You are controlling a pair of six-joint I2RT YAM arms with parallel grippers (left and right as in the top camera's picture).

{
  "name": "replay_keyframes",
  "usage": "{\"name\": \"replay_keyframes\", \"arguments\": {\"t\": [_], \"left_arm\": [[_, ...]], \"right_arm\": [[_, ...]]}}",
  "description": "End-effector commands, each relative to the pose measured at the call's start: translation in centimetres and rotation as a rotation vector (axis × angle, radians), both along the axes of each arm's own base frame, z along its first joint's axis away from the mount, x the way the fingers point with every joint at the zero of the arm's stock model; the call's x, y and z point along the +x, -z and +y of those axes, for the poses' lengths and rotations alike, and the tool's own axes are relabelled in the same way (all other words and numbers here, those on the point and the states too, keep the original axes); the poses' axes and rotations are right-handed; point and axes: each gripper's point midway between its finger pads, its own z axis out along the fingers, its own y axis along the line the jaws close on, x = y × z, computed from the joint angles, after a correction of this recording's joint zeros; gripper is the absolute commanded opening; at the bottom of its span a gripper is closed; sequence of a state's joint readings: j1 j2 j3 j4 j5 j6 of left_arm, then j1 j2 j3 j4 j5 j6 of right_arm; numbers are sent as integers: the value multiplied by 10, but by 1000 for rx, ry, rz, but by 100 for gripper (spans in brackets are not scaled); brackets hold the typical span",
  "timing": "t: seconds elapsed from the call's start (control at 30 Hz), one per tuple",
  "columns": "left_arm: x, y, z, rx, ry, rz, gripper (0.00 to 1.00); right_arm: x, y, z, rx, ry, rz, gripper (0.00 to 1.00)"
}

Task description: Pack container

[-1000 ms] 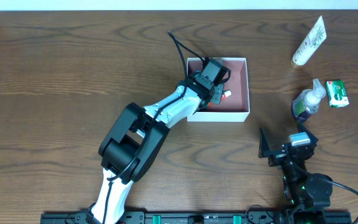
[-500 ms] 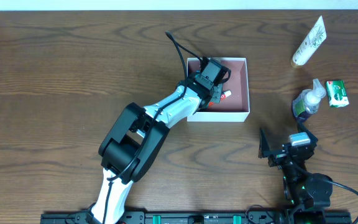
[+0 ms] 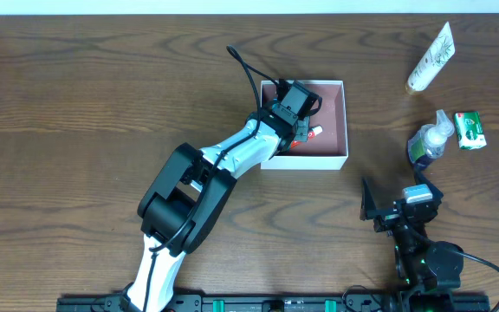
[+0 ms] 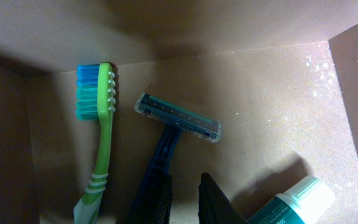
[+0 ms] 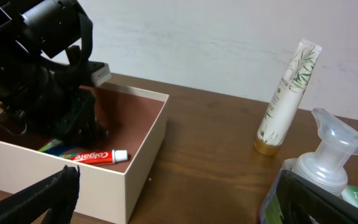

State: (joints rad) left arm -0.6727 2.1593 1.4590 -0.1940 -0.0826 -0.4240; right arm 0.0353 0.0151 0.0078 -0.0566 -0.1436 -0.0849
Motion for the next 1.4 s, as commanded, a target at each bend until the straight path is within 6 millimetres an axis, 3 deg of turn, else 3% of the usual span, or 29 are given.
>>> {"name": "replay_keyframes", "arguments": {"t": [0.0, 0.4, 0.43, 0.47, 0.6, 0.87, 0.97, 1.2, 1.3, 1.37], "left_arm": [[3, 3, -1, 1, -22, -3, 17], [3, 3, -1, 2, -21, -3, 17], [3, 3, -1, 3, -17, -4, 23], [3, 2, -1, 8, -9, -7, 24], [2, -12, -5, 14, 32, -36, 24], [1, -90, -18, -80, 50, -154, 24], [0, -125, -18, -123, 49, -207, 34], [-18, -219, -2, -171, 95, -350, 43], [-33, -247, 15, -173, 93, -362, 55], [-44, -258, 29, -164, 86, -352, 72]], "right_arm": [[-1, 2, 4, -5, -18, 3, 99], [-1, 2, 4, -5, -18, 3, 99], [-1, 2, 4, -5, -18, 3, 99], [-1, 2, 4, -5, -18, 3, 99], [-1, 2, 4, -5, -18, 3, 99], [-1, 2, 4, -5, -18, 3, 99], [-1, 2, 4, -5, -18, 3, 99], [-1, 2, 4, -5, -18, 3, 99], [-1, 2, 4, -5, -18, 3, 99], [-1, 2, 4, -5, -18, 3, 99]]}}
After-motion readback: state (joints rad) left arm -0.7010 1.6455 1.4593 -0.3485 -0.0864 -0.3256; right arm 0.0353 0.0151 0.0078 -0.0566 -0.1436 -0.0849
